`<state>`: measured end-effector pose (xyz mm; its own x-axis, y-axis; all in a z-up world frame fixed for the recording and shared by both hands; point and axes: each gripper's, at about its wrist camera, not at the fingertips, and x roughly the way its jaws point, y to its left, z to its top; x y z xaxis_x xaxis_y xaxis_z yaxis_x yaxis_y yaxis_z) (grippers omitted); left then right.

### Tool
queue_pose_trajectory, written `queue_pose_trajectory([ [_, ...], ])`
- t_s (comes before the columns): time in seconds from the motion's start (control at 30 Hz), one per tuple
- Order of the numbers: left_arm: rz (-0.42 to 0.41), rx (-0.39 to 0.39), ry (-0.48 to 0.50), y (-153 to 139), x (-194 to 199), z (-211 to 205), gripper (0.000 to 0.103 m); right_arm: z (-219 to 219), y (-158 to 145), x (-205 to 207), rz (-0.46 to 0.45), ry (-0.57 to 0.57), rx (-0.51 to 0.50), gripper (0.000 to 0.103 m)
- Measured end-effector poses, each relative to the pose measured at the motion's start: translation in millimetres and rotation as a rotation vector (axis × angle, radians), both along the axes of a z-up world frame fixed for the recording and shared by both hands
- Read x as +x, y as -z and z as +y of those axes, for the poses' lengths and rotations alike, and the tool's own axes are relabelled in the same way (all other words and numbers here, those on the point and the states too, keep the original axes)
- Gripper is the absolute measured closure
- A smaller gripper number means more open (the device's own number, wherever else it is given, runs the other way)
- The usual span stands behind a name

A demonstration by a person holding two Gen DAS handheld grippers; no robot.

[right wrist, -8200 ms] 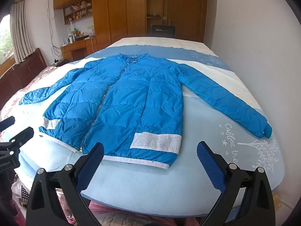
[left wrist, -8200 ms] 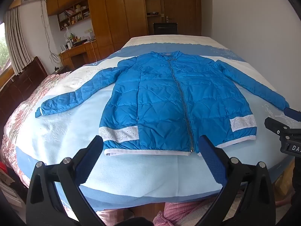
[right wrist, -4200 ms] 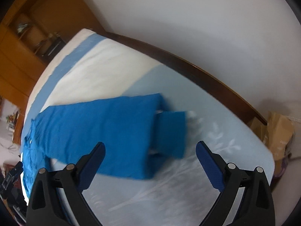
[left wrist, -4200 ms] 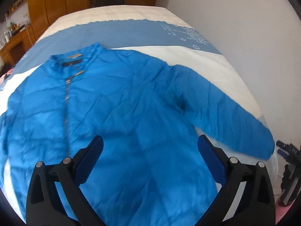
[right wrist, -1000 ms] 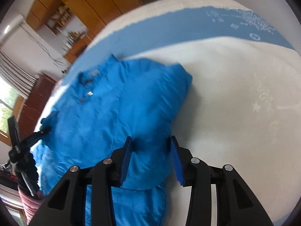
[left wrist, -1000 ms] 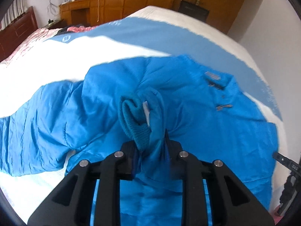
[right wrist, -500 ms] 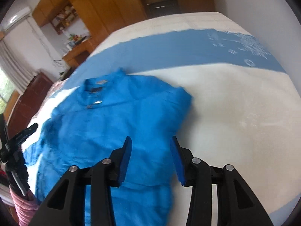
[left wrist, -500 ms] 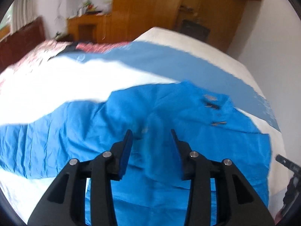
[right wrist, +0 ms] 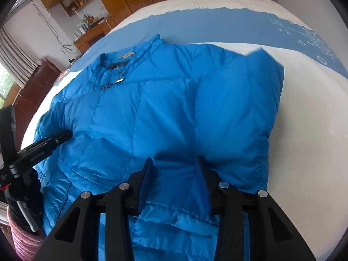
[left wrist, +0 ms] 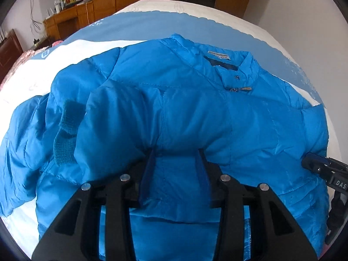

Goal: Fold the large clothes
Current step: 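Fold the held sleeve across the jacket body with the right tool, release, then grasp the other sleeve cuff with the left tool and lift it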

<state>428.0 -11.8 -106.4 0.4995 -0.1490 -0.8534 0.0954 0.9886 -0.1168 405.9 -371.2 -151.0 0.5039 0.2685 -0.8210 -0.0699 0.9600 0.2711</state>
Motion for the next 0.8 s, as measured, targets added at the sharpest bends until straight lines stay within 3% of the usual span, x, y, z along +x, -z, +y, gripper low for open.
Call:
queue_pose_trajectory([
  [0.1,-0.014,0.016,-0.003,3,2,-3,0.063,2,1,-3,-0.017,0.003,-0.019,0.064],
  [0.27,-0.012,-0.058,-0.034,-22,-6,13,0.064,-21,-20,-17,-0.048,-0.003,0.117,0.062],
  [0.33,-0.073,-0.067,-0.056,-45,-25,34,0.053,-29,-37,-29,-0.095,0.011,0.072,0.062],
  [0.4,-0.115,-0.046,-0.098,-59,-43,60,0.05,-44,-49,-39,-0.11,0.038,0.042,0.06],
  [0.47,-0.138,-0.019,-0.18,-67,-67,101,0.048,-56,-51,-43,-0.103,0.041,0.061,0.06],
  [0.67,-0.073,0.121,-0.599,-49,-143,247,0.048,-76,-39,-47,-0.053,0.051,0.058,0.06],
  [0.8,-0.024,0.065,-0.836,-33,-188,326,0.048,-71,-31,-42,-0.023,0.034,0.067,0.059],
])
